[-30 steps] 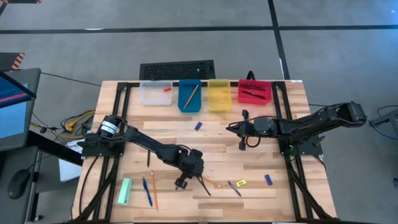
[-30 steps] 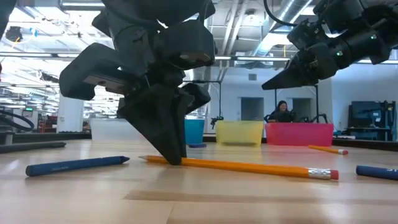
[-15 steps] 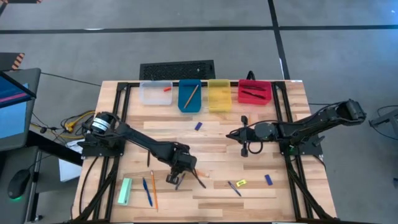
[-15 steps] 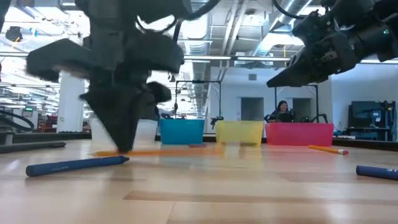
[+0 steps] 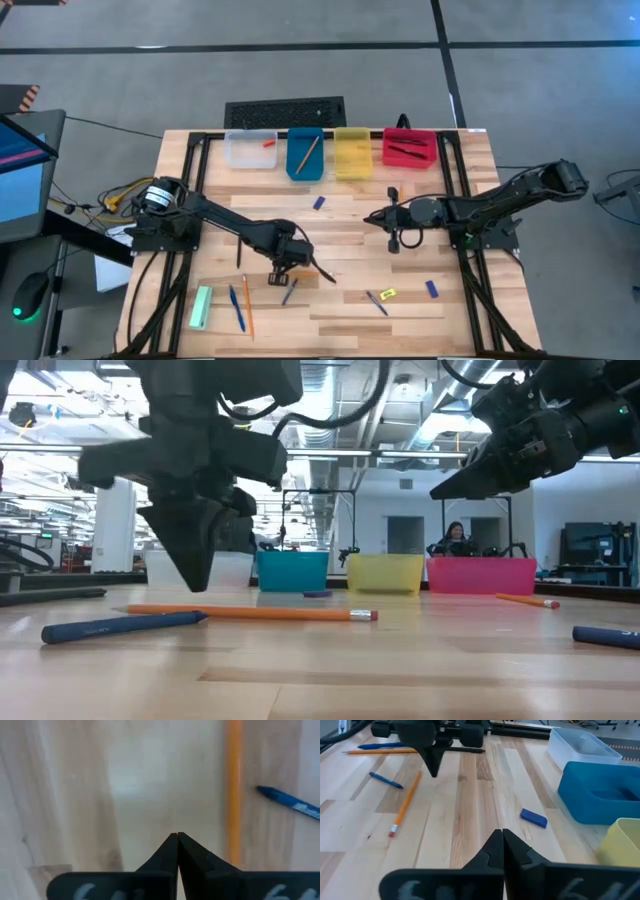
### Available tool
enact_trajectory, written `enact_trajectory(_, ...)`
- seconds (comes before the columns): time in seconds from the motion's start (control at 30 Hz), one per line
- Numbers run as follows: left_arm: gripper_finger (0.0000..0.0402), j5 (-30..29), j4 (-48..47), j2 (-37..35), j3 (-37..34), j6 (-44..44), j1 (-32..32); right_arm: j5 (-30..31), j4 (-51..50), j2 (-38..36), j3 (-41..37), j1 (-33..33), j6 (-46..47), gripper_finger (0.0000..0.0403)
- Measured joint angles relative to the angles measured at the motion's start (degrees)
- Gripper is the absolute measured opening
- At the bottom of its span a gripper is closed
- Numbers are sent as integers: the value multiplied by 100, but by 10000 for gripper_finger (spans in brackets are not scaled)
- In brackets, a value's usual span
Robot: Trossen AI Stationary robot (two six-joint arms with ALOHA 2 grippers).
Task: Sort crayons/erasers/pens/pencils in bins
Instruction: Put the orange pencil into the blue bin
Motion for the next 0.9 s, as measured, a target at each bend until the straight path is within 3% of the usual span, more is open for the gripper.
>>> enact_trajectory(0.23, 5, 123, 246, 0, 2, -23, 6, 0, -58, 0, 0, -2, 1, 8)
enact_trajectory(0.43, 59, 425, 676, -7, 73, -126, 30, 0, -58, 0, 0, -2, 1, 8)
enact_trajectory(0.67, 128, 0, 1321, 31, 83, -63, -301, 0, -58, 0, 0, -2, 0, 8)
enact_trajectory(0.9, 138, -280, 1200, 500, 510, -19, -457, 1, -73, 0, 2, -2, 0, 8)
